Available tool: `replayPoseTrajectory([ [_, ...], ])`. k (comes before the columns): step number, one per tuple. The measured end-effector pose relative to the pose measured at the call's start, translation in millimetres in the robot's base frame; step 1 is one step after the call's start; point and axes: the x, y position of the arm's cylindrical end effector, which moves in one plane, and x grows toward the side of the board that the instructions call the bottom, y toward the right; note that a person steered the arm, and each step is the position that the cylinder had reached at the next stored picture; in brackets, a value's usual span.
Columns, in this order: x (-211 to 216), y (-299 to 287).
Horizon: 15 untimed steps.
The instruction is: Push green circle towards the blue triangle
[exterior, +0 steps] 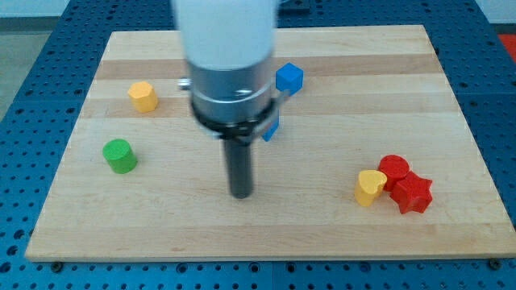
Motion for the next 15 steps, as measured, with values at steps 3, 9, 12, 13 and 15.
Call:
replayPoseTrajectory([
  [3,0.0,-155.2],
  [9,-64.4,-174.7],
  [12,-62.9,-119.1],
  [13,-62.7,-74.3],
  [15,-46.6,14.8],
])
